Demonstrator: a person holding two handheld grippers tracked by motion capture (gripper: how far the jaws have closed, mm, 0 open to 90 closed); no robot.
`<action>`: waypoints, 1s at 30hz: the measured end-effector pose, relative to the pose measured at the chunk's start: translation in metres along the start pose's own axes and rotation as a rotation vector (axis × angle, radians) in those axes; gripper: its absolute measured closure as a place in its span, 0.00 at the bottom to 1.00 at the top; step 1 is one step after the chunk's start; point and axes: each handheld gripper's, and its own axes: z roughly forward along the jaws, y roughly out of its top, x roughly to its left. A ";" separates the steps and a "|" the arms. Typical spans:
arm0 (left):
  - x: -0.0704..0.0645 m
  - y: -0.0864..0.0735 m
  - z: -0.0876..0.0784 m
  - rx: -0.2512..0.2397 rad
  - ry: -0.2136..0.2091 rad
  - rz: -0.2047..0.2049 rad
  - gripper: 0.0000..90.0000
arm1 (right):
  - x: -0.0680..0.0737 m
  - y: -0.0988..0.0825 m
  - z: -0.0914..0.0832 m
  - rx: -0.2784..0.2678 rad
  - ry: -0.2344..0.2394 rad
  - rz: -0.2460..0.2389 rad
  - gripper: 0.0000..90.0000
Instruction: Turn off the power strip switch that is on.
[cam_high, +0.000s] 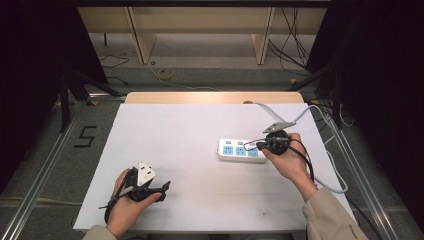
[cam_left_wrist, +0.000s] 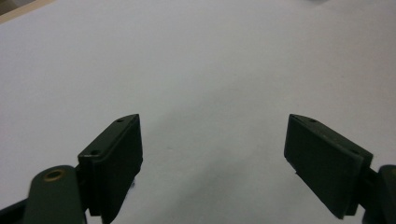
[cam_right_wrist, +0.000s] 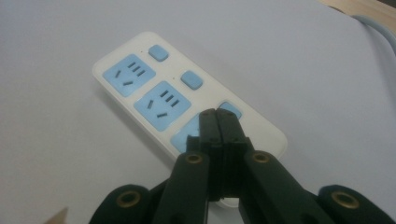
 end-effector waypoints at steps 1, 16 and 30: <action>0.000 0.000 0.000 0.000 0.000 0.000 0.21 | -0.001 0.002 0.000 0.001 -0.001 0.000 1.00; 0.000 0.000 0.000 0.000 -0.001 0.000 0.21 | -0.007 0.007 0.007 0.026 -0.008 0.006 1.00; 0.000 0.000 0.000 -0.001 -0.001 -0.001 0.21 | -0.012 0.012 0.016 0.050 -0.011 0.017 1.00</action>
